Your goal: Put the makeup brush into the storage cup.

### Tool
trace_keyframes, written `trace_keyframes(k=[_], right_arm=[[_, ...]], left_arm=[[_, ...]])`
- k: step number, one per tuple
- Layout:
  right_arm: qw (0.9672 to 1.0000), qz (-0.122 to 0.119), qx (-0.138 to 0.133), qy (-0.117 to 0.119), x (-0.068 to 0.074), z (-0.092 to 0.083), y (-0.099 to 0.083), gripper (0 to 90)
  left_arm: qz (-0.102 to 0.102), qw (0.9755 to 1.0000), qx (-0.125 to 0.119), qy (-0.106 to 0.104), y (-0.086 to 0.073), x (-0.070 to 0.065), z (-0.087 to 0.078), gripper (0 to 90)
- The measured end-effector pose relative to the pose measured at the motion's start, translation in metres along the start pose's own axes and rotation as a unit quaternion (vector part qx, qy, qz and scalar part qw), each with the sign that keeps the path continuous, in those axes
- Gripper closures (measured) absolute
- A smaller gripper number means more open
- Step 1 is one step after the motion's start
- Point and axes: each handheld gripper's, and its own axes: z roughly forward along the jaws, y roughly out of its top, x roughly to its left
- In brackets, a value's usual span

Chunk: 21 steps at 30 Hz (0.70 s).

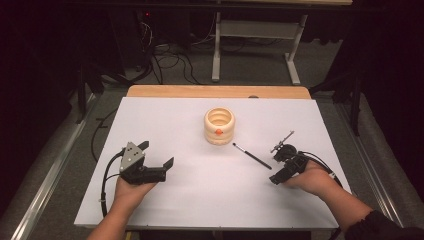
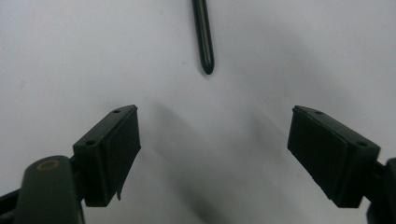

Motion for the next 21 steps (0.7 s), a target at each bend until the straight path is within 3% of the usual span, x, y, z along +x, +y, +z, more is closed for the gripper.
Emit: trace_keyframes(k=[4,12,20,21], right_arm=[[1.0,-0.005,0.003,-0.004,-0.001,-0.003,0.005,23.7],[0.9994,-0.034,0.005,0.003,-0.004,-0.006,0.028,44.1],[0.999,-0.04,0.008,0.017,-0.006,-0.003,0.042,55.0],[0.9992,-0.031,0.015,0.018,-0.004,-0.002,0.045,57.8]], left_arm=[[0.007,1.0,-0.004,-0.003,0.002,-0.001,0.002,0.0],[0.006,0.9999,-0.007,-0.007,0.004,-0.001,0.005,0.0],[0.009,0.9999,-0.007,-0.009,0.004,-0.001,0.005,0.0],[0.009,0.9999,-0.007,-0.009,0.004,-0.002,0.005,0.1]])
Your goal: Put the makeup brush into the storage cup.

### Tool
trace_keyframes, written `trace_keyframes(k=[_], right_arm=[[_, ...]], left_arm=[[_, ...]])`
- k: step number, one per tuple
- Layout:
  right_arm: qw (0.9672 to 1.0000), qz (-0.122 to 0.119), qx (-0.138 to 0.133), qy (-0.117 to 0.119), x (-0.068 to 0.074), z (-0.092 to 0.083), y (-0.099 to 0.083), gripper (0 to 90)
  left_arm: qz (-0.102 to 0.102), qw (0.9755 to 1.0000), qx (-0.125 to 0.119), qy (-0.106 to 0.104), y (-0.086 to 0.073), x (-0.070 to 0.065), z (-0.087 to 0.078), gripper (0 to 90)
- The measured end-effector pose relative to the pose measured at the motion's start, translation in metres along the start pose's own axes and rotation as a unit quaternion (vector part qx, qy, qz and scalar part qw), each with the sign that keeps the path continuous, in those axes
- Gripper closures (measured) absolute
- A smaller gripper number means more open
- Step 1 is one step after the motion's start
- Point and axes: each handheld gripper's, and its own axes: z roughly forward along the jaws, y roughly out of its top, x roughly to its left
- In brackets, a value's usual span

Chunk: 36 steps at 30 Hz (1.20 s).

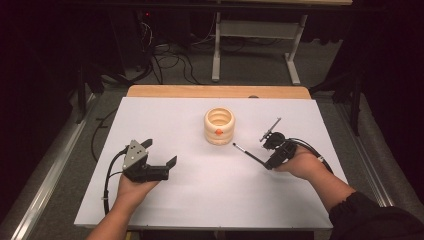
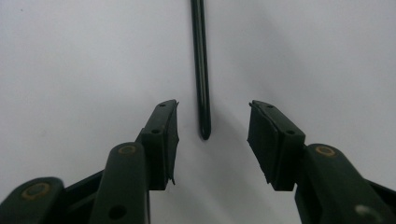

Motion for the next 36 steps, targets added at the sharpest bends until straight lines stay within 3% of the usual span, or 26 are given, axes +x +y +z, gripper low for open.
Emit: trace_keyframes(k=[5,6,7,20,36], right_arm=[[1.0,-0.006,0.003,-0.005,0.002,0.003,0.006,60.7],[0.9995,-0.03,0.003,-0.008,0.0,0.005,0.009,63.0],[0.9997,-0.024,0.004,-0.01,0.001,0.006,0.009,64.9],[0.999,-0.04,0.02,0.008,0.002,0.016,0.02,81.1],[0.9978,-0.054,0.038,0.008,0.002,0.023,0.03,83.1]], left_arm=[[0.0,1.0,-0.002,-0.003,0.001,0.0,0.001,0.0],[0.001,1.0,-0.002,-0.003,0.001,0.001,0.001,0.0],[0.001,1.0,-0.002,-0.003,0.001,0.001,0.001,0.0],[0.004,1.0,-0.007,-0.004,0.003,0.001,0.0,0.0],[0.001,1.0,-0.009,0.002,0.003,0.003,-0.002,0.1]])
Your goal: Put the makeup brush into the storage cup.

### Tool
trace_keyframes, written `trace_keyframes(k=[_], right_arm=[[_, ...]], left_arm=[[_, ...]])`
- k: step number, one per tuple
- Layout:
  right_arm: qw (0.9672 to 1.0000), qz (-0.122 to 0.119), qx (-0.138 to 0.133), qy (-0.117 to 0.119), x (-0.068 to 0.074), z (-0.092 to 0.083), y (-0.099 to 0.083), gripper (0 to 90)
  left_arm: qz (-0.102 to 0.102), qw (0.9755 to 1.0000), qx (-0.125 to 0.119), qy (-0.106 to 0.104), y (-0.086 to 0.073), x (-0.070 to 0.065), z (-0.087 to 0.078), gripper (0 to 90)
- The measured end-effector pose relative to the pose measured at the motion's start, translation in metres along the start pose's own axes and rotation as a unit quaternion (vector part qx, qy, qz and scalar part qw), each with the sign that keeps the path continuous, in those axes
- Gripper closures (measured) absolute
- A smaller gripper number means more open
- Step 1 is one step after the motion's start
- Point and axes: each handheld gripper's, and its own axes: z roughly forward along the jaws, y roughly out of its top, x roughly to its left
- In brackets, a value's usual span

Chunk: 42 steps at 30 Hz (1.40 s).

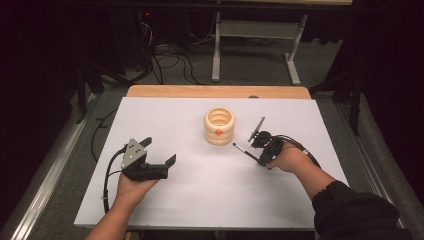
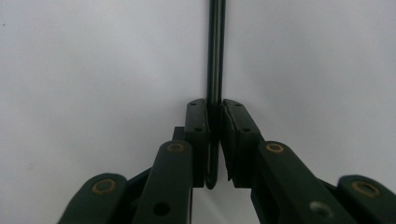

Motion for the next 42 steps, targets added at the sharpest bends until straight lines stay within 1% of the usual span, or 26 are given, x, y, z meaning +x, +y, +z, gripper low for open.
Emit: trace_keyframes(k=[2,3,5,10,11,13,16,17,20,21,22,23,25,28,29,31,32,34,35,36,37,38,39,41,42], right_arm=[[1.0,0.004,0.003,0.004,-0.001,0.001,0.0,83.4],[0.9999,0.009,0.002,0.01,-0.004,0.002,0.0,84.2],[0.9999,0.007,0.0,0.012,-0.005,0.002,0.0,85.2],[0.9998,0.011,0.003,0.014,-0.005,0.002,0.001,85.8],[0.9998,0.015,0.005,0.014,-0.005,0.002,0.001,85.9],[0.9998,0.013,0.005,0.014,-0.005,0.002,0.001,86.0],[0.9998,0.012,0.003,0.013,-0.005,0.002,0.001,86.1],[0.9998,0.017,0.004,0.014,-0.005,0.002,0.001,86.2],[0.9998,0.015,0.005,0.012,-0.005,0.001,0.002,86.2],[0.9998,0.017,0.004,0.013,-0.005,0.0,0.001,86.1],[0.9996,0.024,0.005,0.015,-0.005,0.0,0.001,86.1],[0.9996,0.024,0.005,0.015,-0.005,0.0,0.001,86.1],[0.9997,0.018,0.004,0.015,-0.007,-0.001,-0.001,86.1],[0.9996,0.024,0.009,0.014,-0.005,-0.004,-0.003,86.2],[0.9996,0.022,0.0,0.014,-0.005,-0.007,-0.005,86.1],[0.9997,0.02,-0.002,0.014,-0.006,-0.009,-0.007,86.2],[0.9995,0.028,-0.002,0.016,-0.006,-0.011,-0.008,86.2],[0.9996,0.023,-0.002,0.012,-0.007,-0.014,-0.011,86.1],[0.999,0.043,-0.001,0.012,-0.004,-0.016,-0.013,86.1],[0.9989,0.047,0.001,0.01,-0.003,-0.017,-0.015,86.1],[0.9994,0.034,-0.001,0.007,-0.004,-0.019,-0.017,86.1],[0.9991,0.043,0.0,0.004,-0.002,-0.02,-0.019,86.0],[0.9995,0.032,-0.003,0.003,-0.003,-0.021,-0.021,86.1],[0.9996,0.025,-0.008,0.0,-0.003,-0.023,-0.025,86.1],[0.9994,0.034,-0.005,0.0,-0.001,-0.025,-0.028,86.0]], left_arm=[[0.001,1.0,0.0,0.0,0.0,0.0,-0.001,0.0],[0.0,1.0,-0.003,0.0,0.0,-0.001,-0.001,0.1],[0.0,1.0,-0.003,0.0,0.0,0.0,-0.001,0.1],[0.001,1.0,-0.001,0.0,0.0,-0.001,-0.001,0.1],[0.001,1.0,-0.001,0.0,0.0,-0.001,-0.001,0.1],[0.0,1.0,-0.003,0.0,0.0,-0.001,-0.001,0.1],[0.002,1.0,0.001,0.0,0.0,0.0,-0.001,0.1],[0.001,1.0,0.001,0.001,0.0,0.0,0.0,0.1],[0.0,1.0,0.0,0.0,0.0,0.0,0.0,0.1],[0.0,1.0,0.0,-0.001,0.0,0.0,0.001,0.1],[0.0,1.0,0.0,-0.001,0.0,0.0,0.001,0.1],[0.0,1.0,0.001,-0.002,0.0,0.0,0.001,0.1],[-0.001,1.0,0.0,-0.002,0.0,0.0,0.001,0.0],[-0.003,1.0,0.0,-0.002,0.0,0.0,0.001,0.1],[-0.004,1.0,0.0,-0.003,0.0,0.0,0.002,0.1],[-0.008,1.0,-0.001,-0.006,0.0,0.0,0.001,0.1],[-0.006,1.0,0.0,-0.006,0.0,0.0,0.001,0.1],[-0.004,1.0,0.0,-0.005,0.0,0.0,0.001,0.1],[-0.004,1.0,0.0,-0.005,0.0,0.0,0.002,0.1],[-0.004,1.0,0.0,-0.004,0.0,0.0,0.002,0.1],[-0.004,1.0,0.0,-0.004,0.0,0.0,0.002,0.1],[-0.004,1.0,0.0,-0.004,0.0,0.0,0.002,0.1],[-0.004,1.0,0.0,-0.003,0.0,0.0,0.002,0.1],[-0.004,1.0,0.0,-0.002,0.0,0.001,0.002,0.1],[-0.004,1.0,0.0,-0.002,0.0,0.001,0.001,0.1]])
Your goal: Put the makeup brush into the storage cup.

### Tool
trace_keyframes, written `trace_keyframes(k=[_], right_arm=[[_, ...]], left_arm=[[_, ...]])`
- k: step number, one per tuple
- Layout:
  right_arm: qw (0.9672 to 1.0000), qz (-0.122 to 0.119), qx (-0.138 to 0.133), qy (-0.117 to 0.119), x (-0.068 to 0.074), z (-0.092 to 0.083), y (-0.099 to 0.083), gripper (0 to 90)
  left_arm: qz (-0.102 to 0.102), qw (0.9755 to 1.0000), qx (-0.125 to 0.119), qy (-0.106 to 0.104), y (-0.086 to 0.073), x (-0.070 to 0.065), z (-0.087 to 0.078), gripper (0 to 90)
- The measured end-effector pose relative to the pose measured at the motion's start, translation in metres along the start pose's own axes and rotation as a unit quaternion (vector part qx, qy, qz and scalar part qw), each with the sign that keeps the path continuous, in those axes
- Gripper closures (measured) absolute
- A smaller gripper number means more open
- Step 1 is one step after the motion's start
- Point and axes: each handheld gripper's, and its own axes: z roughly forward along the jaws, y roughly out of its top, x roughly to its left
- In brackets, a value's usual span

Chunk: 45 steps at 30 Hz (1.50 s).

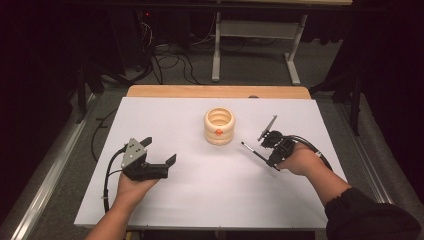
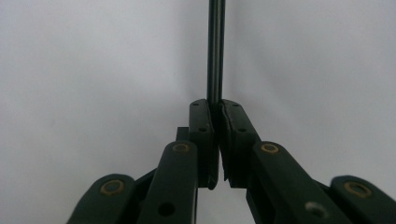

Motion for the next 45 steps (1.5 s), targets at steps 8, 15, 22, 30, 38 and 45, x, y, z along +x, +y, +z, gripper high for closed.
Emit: trace_keyframes(k=[8,15,22,30,38,45], right_arm=[[0.9999,0.017,0.0,-0.004,0.006,-0.005,-0.017,86.1],[0.9996,0.025,-0.01,0.0,0.01,-0.006,-0.03,86.1],[0.9995,0.027,-0.014,0.003,0.012,-0.003,-0.041,86.1],[0.9993,0.031,-0.017,0.009,0.011,0.003,-0.046,86.1],[0.9985,0.039,-0.037,0.01,0.013,0.003,-0.047,86.1],[0.9965,0.047,-0.069,0.01,0.012,0.002,-0.052,86.0]], left_arm=[[-0.001,1.0,-0.002,0.002,0.0,0.0,-0.001,0.1],[0.0,1.0,-0.002,0.004,0.0,0.0,-0.001,0.1],[0.003,1.0,-0.001,0.004,0.0,-0.001,0.0,0.1],[0.003,1.0,0.0,0.004,0.0,0.0,0.001,0.1],[0.002,1.0,0.0,0.004,0.0,0.0,0.001,0.1],[0.004,1.0,0.0,0.003,0.0,0.0,0.002,0.1]])
